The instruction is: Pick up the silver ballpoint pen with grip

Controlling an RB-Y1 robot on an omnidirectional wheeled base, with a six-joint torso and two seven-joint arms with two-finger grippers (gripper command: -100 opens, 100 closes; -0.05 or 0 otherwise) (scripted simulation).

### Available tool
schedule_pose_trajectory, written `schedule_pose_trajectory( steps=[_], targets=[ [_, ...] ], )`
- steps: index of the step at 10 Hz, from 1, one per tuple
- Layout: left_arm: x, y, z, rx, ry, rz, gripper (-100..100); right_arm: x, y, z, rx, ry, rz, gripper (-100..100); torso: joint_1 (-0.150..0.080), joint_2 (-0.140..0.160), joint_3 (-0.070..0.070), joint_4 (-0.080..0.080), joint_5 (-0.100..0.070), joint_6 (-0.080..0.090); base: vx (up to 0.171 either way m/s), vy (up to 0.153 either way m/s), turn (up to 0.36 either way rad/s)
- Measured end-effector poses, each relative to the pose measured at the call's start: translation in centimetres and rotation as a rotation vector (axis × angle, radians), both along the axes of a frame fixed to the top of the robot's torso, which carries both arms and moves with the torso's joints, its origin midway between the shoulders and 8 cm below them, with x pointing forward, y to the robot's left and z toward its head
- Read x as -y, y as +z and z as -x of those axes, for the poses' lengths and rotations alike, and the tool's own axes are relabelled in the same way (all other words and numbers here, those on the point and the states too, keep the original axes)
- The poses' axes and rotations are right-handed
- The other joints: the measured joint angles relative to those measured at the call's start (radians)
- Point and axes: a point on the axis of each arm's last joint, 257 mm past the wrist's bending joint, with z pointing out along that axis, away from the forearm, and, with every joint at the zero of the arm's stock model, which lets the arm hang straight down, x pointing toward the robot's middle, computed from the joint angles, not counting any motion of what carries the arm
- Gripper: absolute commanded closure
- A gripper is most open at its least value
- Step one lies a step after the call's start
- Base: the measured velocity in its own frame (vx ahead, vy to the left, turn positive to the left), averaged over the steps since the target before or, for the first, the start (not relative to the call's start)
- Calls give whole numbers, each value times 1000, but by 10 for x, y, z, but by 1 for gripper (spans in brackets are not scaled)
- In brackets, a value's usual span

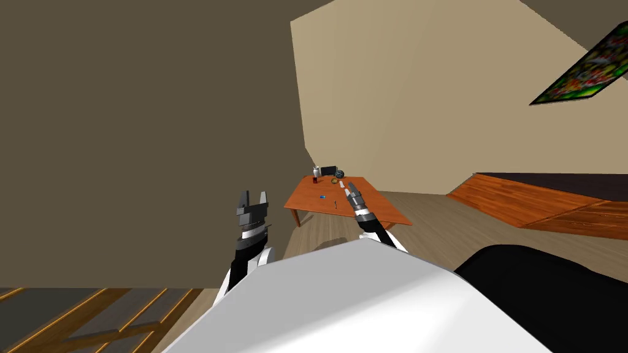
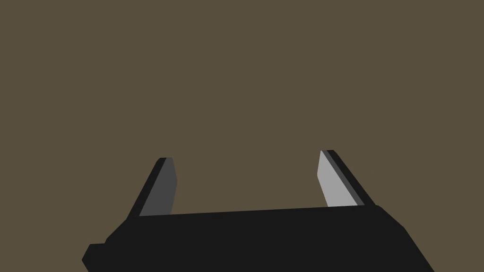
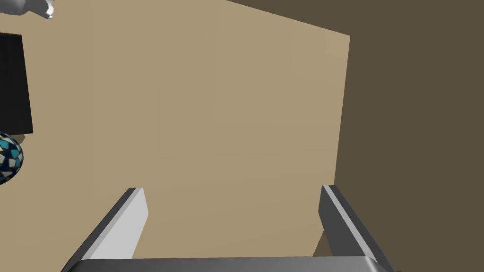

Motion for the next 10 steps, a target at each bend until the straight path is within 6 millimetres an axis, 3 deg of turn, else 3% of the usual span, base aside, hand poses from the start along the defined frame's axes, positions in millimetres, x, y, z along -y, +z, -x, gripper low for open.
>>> schedule_pose_trajectory(
  steps=[5, 7, 10],
  targets=[
    [0, 0, 0, 0, 0, 0, 0, 11, -82, -7, -207, 8, 34, -100, 0, 0, 0, 0, 0, 0, -47, 23, 212],
    [0, 0, 0, 0, 0, 0, 0, 22, -128, -2, -310, 9, 55, -100, 2, 1, 1, 0, 0, -1, -81, 48, 425],
    [0, 0, 0, 0, 0, 0, 0, 42, -183, 11, -472, -2, 84, -100, 0, -1, -1, 0, 0, 0, -15, 28, 124]
  ],
)
